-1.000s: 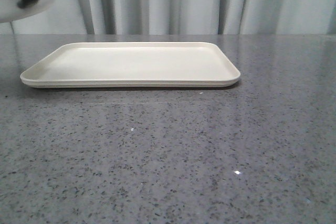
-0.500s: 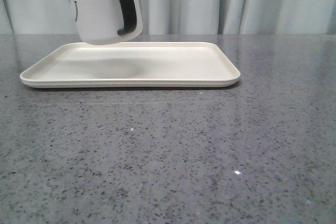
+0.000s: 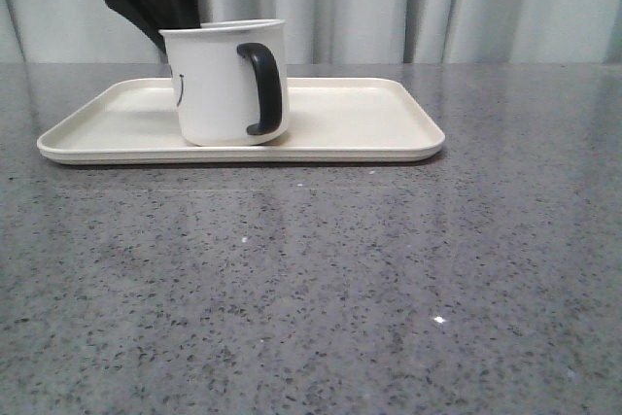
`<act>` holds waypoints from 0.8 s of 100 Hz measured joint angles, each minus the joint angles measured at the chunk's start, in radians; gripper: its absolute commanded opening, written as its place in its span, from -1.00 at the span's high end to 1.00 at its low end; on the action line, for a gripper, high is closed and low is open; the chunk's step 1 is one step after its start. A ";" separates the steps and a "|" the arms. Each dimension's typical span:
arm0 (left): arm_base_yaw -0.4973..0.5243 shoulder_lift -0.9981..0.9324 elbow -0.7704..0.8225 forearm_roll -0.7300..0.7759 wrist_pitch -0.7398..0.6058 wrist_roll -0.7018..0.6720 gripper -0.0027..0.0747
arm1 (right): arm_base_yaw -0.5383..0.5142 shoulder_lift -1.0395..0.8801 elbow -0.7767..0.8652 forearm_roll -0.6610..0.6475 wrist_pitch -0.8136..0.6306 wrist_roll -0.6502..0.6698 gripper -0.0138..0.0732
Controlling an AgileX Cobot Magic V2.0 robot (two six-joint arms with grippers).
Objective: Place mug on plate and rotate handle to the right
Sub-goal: 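Lower the white mug onto the cream tray with the left gripper, then open the left gripper and lift it out of the mug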
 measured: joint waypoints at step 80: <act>0.000 0.001 -0.003 -0.013 0.005 0.027 0.74 | 0.000 0.000 0.000 0.000 -0.009 0.000 -0.64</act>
